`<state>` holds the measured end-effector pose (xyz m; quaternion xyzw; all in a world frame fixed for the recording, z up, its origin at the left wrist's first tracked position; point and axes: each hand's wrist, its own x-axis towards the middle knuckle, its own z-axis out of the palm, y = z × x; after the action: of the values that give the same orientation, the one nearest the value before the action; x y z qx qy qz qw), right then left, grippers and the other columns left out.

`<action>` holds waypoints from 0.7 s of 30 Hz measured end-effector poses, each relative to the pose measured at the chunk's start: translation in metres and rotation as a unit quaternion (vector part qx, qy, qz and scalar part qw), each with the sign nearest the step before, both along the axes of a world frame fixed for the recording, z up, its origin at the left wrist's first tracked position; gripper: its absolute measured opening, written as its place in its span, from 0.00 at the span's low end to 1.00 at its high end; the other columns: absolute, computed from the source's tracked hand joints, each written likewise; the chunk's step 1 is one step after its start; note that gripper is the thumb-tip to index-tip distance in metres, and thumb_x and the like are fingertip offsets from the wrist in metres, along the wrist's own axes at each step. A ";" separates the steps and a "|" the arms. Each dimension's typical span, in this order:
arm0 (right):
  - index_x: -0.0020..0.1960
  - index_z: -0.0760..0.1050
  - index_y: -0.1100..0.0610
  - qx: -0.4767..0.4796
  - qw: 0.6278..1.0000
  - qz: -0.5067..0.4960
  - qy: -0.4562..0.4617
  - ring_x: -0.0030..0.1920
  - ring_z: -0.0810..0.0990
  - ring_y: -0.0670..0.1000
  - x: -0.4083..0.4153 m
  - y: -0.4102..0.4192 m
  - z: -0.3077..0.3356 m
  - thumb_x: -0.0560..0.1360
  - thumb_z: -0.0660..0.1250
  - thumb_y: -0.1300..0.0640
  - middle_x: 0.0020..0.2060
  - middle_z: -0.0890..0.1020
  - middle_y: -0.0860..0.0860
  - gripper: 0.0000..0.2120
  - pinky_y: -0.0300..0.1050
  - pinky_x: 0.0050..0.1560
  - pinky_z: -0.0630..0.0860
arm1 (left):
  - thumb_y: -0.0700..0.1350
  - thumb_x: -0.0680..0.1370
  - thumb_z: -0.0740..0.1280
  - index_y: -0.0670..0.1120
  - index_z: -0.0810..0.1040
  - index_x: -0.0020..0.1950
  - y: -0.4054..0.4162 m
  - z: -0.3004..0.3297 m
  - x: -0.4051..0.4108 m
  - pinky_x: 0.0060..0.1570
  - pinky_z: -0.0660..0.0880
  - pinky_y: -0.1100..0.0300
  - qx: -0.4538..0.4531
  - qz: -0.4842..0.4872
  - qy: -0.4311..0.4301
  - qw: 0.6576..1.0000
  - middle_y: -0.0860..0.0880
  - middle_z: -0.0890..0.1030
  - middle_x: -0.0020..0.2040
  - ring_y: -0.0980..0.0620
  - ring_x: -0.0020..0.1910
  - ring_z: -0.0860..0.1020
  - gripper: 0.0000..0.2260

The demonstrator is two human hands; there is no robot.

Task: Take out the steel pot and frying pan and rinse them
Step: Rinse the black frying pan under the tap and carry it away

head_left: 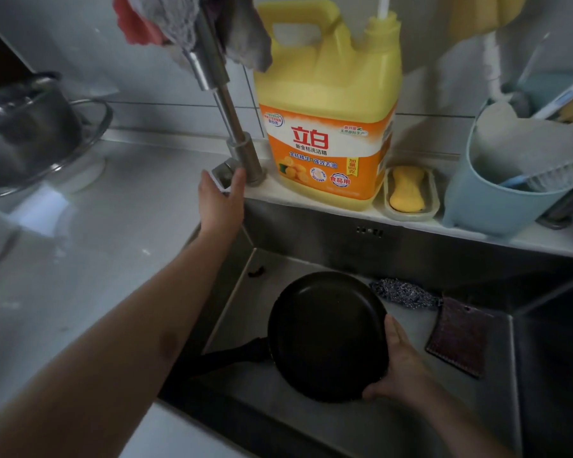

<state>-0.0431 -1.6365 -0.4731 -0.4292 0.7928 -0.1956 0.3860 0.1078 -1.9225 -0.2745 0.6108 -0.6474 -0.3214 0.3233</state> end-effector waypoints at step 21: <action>0.77 0.31 0.56 -0.004 1.000 -0.010 0.005 0.78 0.43 0.47 0.000 0.002 -0.004 0.51 0.84 0.44 0.78 0.39 0.48 0.76 0.38 0.75 0.45 | 0.45 0.83 0.53 0.39 0.71 0.64 -0.051 -0.008 -0.010 0.59 0.71 0.52 0.000 0.028 -0.101 0.994 0.41 0.76 0.60 0.43 0.59 0.75 0.15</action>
<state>-0.0435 -1.6348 -0.4767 -0.4233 0.7984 -0.2003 0.3785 0.0981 -1.9732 -0.2824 0.6583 -0.6590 -0.2491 0.2651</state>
